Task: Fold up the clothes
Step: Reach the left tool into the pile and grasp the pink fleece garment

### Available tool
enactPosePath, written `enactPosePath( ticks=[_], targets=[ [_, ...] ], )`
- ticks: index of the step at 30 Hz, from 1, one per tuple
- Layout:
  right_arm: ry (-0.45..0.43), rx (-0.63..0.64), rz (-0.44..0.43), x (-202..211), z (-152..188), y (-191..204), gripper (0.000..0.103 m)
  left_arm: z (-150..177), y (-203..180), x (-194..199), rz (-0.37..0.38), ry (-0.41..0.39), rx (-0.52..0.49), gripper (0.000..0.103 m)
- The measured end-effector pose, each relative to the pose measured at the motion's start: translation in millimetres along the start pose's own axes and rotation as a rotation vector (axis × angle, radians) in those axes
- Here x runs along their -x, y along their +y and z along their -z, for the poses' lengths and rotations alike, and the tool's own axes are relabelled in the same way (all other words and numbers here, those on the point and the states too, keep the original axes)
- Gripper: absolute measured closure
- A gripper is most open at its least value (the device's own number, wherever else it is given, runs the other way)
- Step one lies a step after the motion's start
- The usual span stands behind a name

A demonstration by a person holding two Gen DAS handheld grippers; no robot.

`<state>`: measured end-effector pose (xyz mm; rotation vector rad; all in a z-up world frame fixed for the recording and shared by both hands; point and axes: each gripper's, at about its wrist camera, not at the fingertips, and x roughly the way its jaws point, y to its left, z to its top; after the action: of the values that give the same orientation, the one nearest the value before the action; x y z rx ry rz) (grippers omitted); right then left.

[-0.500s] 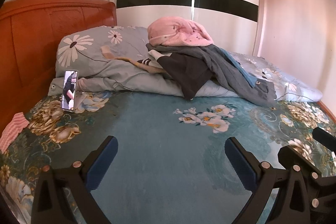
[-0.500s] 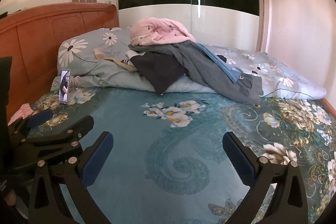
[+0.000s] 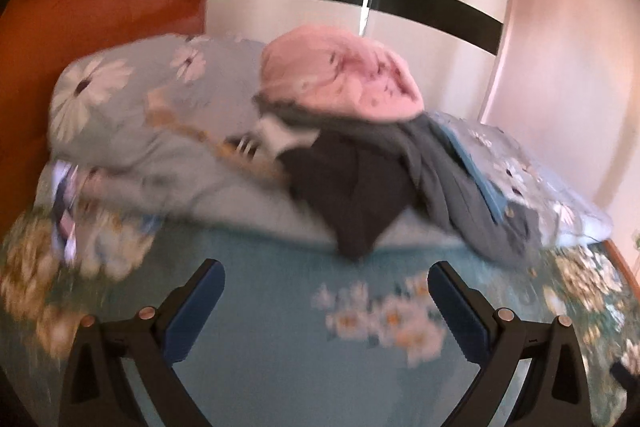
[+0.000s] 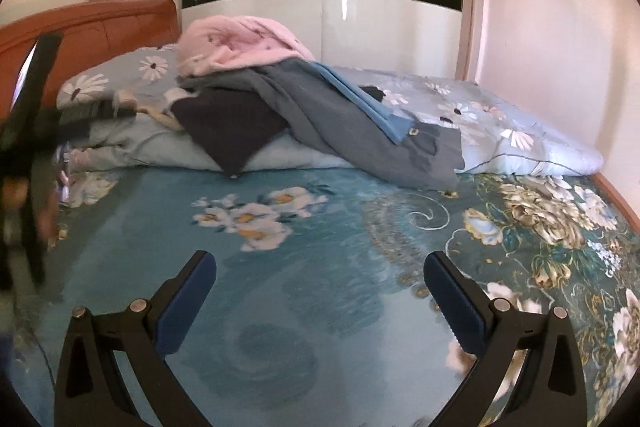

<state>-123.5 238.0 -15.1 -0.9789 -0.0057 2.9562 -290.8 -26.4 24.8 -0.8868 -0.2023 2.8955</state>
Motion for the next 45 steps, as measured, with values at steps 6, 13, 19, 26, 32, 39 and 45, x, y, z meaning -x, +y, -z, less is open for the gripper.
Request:
enactPosePath(
  ticks=[6, 13, 19, 26, 32, 39, 45],
  targets=[
    [0.076, -0.085, -0.042, -44, 6, -41, 0.0, -84, -26, -95, -0.054, -0.014, -0.022, 0.0],
    [0.104, -0.107, -0.032, -63, 16, -61, 0.0, -135, -38, -177, -0.153, 0.015, 0.04, 0.0],
    [0.109, -0.111, -0.019, -71, 22, -72, 0.0, -147, -27, -217, -0.176, 0.068, 0.116, 0.044],
    [0.106, -0.114, -0.008, -70, 26, -79, 0.0, -146, -15, -203, -0.168, -0.007, 0.186, 0.096],
    [0.092, -0.11, 0.002, -53, 25, -78, 0.0, -175, -37, -119, -0.025, -0.172, 0.102, 0.097],
    [0.037, -0.091, 0.004, -20, 12, -68, 0.0, -221, -58, 9, 0.193, -0.372, 0.052, 0.097],
    [-0.023, -0.077, -0.005, 9, -1, -56, 0.0, -254, -67, 129, 0.369, -0.549, -0.002, 0.097]
  ],
)
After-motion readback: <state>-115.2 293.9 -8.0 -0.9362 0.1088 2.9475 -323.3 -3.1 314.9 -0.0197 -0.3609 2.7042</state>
